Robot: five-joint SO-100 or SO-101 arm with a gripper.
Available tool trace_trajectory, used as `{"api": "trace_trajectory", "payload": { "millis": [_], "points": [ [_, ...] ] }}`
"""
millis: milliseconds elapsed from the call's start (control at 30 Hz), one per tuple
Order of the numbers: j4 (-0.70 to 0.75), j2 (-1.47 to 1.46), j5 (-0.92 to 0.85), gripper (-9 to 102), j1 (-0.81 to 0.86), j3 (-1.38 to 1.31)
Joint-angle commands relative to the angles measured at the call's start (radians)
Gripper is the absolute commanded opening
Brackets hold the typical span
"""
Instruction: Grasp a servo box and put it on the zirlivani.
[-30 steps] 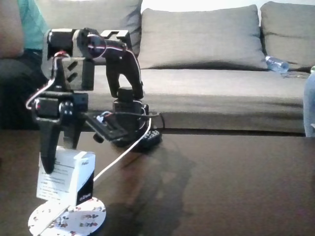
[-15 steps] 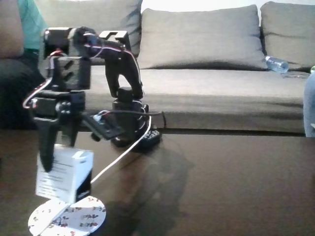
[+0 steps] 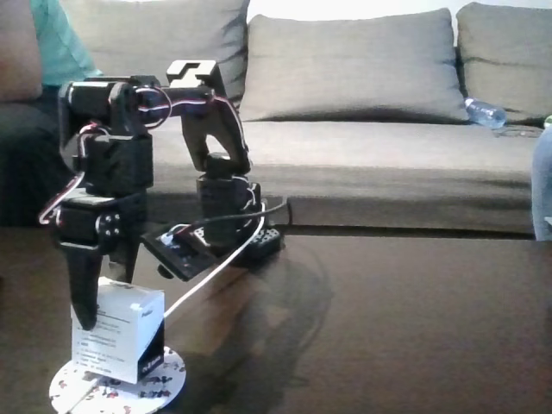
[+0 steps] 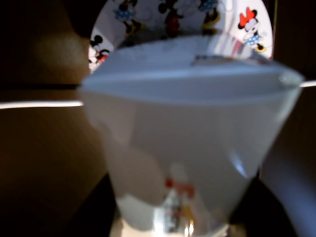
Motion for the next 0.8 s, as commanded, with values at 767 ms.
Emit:
{"api": "trace_trajectory", "payload": {
  "millis": [767],
  "points": [
    [-0.006,0.015,-0.003,21,0.025,-0.046]
  ]
}}
